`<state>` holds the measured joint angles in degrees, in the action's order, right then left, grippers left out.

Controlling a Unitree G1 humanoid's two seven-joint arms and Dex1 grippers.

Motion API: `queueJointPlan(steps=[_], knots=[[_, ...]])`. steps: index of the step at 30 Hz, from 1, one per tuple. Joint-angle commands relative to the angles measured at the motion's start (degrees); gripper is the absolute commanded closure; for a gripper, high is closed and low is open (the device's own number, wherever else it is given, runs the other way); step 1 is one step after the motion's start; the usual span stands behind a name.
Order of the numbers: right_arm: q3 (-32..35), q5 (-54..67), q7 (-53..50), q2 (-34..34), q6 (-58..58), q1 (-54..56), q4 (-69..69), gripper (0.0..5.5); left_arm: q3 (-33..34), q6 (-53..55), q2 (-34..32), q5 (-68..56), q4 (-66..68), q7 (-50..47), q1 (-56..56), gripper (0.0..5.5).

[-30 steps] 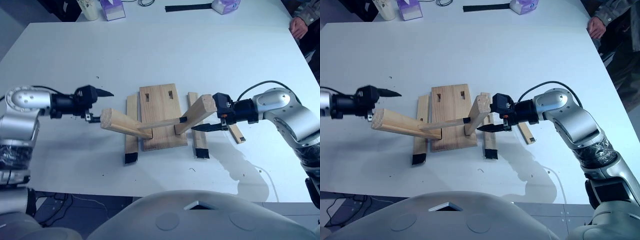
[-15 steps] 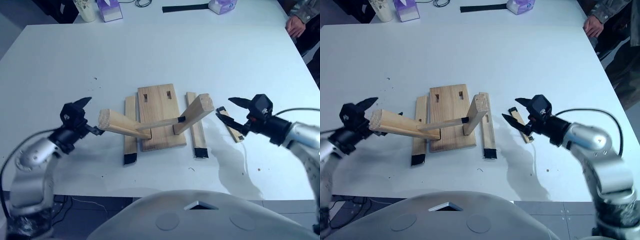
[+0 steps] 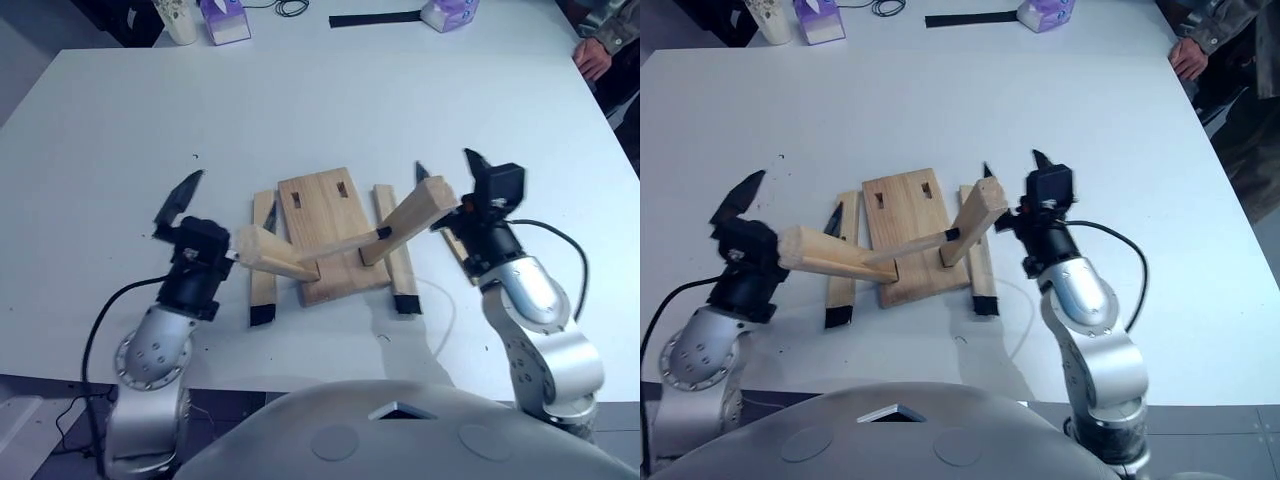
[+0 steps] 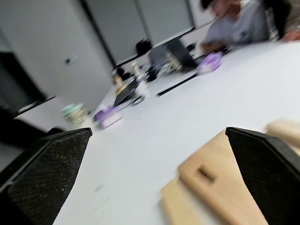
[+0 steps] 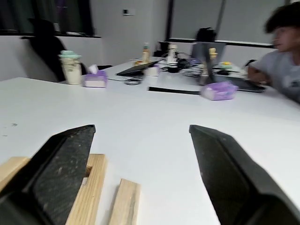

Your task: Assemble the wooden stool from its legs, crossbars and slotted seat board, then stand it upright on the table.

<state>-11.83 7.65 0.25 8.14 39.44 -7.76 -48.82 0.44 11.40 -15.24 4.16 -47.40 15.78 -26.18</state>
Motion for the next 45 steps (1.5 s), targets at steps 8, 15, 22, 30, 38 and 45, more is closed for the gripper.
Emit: queueJointPlan(steps=[8, 15, 22, 30, 38, 45], knots=[[1.24, 0.58, 0.96, -1.63, 2.35, 0.07, 4.48, 1.8, 2.75, 4.04, -0.48, 1.91, 8.98, -2.79, 7.24, 0.2], [12.12, 0.28, 1.34, 1.09, 2.0, -0.52, 1.97, 1.8, 9.35, 1.95, -0.97, -0.59, 5.2, -1.65, 1.17, 0.2], [13.36, -2.05, 0.7, 3.78, 5.27, -8.6, -10.08, 1.8, 15.71, 2.85, 0.2, -4.06, -3.63, -0.4, -8.49, 0.2], [-14.08, -1.26, -2.22, -4.23, 15.28, 0.79, -8.67, 1.8, -6.87, 7.88, -1.39, 1.04, -7.83, 2.65, -2.07, 0.2], [-5.6, -3.17, -0.67, -0.51, 12.62, -3.62, -5.11, 1.8, -0.64, 6.27, -2.89, 1.41, -3.57, 1.32, -2.03, 0.2], [1.8, -4.72, 3.72, 3.59, 1.22, 0.59, 10.02, 1.8, 3.44, -0.77, -3.82, 1.3, 11.8, 0.33, 1.89, 0.2]])
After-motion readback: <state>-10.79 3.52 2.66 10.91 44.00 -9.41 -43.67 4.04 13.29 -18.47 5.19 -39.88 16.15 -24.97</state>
